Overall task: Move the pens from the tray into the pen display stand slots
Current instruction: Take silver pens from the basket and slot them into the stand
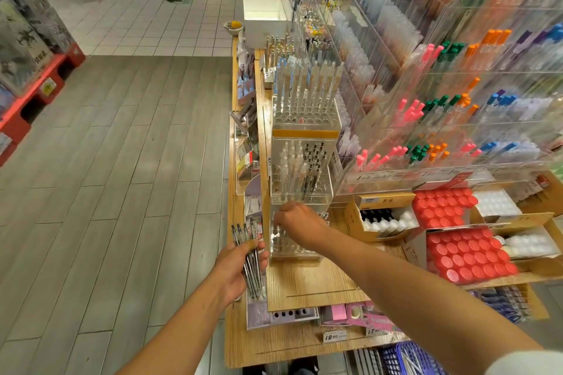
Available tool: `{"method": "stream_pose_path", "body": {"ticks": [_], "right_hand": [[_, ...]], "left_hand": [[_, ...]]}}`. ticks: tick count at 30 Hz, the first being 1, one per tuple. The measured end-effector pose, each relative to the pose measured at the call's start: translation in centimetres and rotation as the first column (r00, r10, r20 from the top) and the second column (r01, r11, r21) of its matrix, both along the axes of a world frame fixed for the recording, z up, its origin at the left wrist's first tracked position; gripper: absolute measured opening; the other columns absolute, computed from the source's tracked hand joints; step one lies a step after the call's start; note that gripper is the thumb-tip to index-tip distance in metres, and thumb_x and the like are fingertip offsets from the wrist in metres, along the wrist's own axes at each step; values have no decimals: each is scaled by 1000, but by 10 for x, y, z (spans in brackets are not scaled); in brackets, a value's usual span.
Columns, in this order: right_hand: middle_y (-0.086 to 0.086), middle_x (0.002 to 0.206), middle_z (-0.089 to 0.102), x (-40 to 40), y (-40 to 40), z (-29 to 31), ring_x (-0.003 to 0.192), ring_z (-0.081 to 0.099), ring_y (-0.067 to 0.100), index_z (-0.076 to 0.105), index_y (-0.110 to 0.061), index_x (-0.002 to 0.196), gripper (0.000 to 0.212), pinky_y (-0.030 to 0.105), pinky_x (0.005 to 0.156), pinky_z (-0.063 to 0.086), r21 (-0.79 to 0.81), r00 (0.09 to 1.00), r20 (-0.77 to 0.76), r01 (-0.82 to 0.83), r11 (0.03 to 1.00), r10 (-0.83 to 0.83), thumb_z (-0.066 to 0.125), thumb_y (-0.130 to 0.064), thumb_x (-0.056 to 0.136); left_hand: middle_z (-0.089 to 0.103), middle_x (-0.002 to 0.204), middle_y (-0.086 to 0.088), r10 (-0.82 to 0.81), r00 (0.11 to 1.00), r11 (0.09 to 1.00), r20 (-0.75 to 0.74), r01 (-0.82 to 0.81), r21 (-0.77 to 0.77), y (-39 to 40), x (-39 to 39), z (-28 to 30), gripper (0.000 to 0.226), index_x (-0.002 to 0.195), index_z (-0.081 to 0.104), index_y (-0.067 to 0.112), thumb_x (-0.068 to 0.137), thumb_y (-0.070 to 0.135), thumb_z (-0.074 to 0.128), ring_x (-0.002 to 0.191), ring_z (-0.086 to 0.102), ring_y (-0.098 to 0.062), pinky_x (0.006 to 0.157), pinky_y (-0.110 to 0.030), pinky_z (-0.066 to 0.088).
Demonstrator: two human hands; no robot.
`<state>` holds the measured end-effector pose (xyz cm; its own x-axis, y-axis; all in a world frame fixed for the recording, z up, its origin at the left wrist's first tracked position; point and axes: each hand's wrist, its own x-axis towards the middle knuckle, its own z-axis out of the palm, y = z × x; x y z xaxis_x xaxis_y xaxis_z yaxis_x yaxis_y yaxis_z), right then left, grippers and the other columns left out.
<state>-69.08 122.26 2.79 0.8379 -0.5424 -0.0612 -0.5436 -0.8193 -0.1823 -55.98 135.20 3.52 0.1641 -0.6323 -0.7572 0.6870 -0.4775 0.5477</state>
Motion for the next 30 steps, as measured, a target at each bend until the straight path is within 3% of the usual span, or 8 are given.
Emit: {"method": "stream_pose_path", "body": {"ticks": [8, 12, 14, 16, 18, 21, 25, 30], "right_hand": [[6, 97, 70, 3, 1, 2, 95, 61, 25, 68, -12, 103, 19, 29, 68, 44, 25, 989, 63, 133, 991, -135, 64, -3, 88], [3, 108, 69, 2, 6, 14, 96, 63, 19, 66, -15, 113, 20, 33, 81, 52, 314, 921, 196, 267, 911, -337, 59, -20, 95], [2, 108, 67, 2, 9, 25, 95, 63, 14, 63, -14, 120, 25, 25, 80, 50, 602, 860, 210, 261, 755, -465, 57, -23, 97], [-4, 103, 65, 2, 12, 35, 85, 62, -1, 58, -12, 127, 29, 15, 72, 48, 845, 826, 163, 165, 509, -539, 53, -21, 100], [-5, 96, 63, 2, 16, 40, 68, 59, -7, 54, -7, 131, 31, 11, 60, 45, 955, 805, 112, 76, 288, -583, 49, -14, 101], [9, 108, 63, 5, 17, 41, 66, 55, 7, 53, 0, 124, 26, 18, 61, 46, 992, 757, 90, -12, 124, -647, 49, -6, 99], [7, 89, 62, 4, 11, 45, 71, 55, 16, 52, -4, 106, 12, 29, 69, 46, 984, 718, 142, -27, 177, -681, 56, -6, 95], [2, 90, 61, -3, -1, 55, 71, 61, 8, 55, -15, 102, 6, 25, 66, 54, 837, 651, 377, 64, 544, -658, 56, -14, 96]], "left_hand": [[72, 82, -20, -19, 1000, 1000, 22, 19, -24, 1, -1, -3, 21, 106, 65, -9, 94, 7, 61, 65, 70, -22, 60, -30, 60], [75, 93, -19, -16, 1000, 998, -1, 15, -60, -1, -2, 2, 27, 113, 64, -7, 91, 8, 64, 70, 72, -21, 62, -30, 61], [75, 99, -19, 3, 999, 996, -34, -6, -89, -2, -3, 4, 32, 120, 61, -3, 90, 6, 65, 70, 73, -21, 60, -30, 61], [74, 101, -20, 4, 998, 993, -68, -12, -120, -2, -2, 6, 39, 125, 57, 0, 88, 6, 66, 71, 73, -23, 60, -31, 61], [74, 100, -20, -8, 995, 989, -98, -7, -150, -1, -2, 8, 44, 127, 55, 0, 85, 7, 68, 71, 73, -25, 60, -32, 61], [74, 99, -20, -31, 994, 984, -106, 11, -180, 0, -2, 9, 44, 123, 58, -1, 81, 9, 70, 72, 73, -26, 61, -33, 62], [74, 99, -22, -21, 994, 987, -106, 4, -160, 1, 0, 8, 39, 117, 61, -2, 83, 14, 69, 72, 73, -26, 63, -35, 62], [74, 90, -18, 67, 998, 998, -8, -67, -10, 3, 7, -5, 24, 117, 59, -2, 98, 11, 57, 71, 71, -26, 59, -35, 61]]}}
